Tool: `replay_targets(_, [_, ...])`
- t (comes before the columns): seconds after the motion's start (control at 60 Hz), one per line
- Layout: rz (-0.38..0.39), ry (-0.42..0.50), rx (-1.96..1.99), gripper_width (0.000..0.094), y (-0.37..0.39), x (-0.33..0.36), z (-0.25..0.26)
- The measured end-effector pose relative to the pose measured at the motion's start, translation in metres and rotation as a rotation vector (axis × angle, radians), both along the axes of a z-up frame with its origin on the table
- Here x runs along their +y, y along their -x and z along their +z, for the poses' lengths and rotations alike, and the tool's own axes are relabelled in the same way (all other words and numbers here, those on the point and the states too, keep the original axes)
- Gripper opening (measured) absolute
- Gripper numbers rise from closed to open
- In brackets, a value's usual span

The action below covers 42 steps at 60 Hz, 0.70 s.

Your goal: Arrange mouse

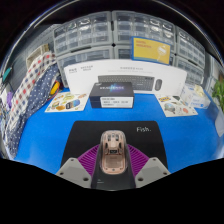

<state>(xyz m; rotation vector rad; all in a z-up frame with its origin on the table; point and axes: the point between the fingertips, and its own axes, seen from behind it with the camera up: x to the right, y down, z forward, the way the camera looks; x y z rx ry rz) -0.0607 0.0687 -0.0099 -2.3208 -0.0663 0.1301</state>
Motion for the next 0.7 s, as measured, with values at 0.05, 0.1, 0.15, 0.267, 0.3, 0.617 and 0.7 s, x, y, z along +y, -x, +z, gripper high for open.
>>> replay_targets(0.05, [0.008,0.008,-0.020,0.0458,0.001,-0.001,-0.001])
replay_targets(0.1, [0.014,0.019,-0.031,0.0554,0.003,-0.002,-0.001])
replay_targets(0.15, [0.029,0.039,-0.016,0.0663,0.011,-0.004,0.000])
replay_targets(0.267, [0.018,0.036,-0.048,0.0876,0.010,-0.009,0.016])
replay_targets(0.3, [0.008,0.024,-0.062,0.0870,0.008,-0.012,0.025])
replay_targets(0.617, [-0.064,-0.112,-0.077,0.0872,-0.013,-0.086,0.155])
replay_targets(0.7, [-0.084,-0.148,-0.092,0.0872,-0.021,-0.109,0.183])
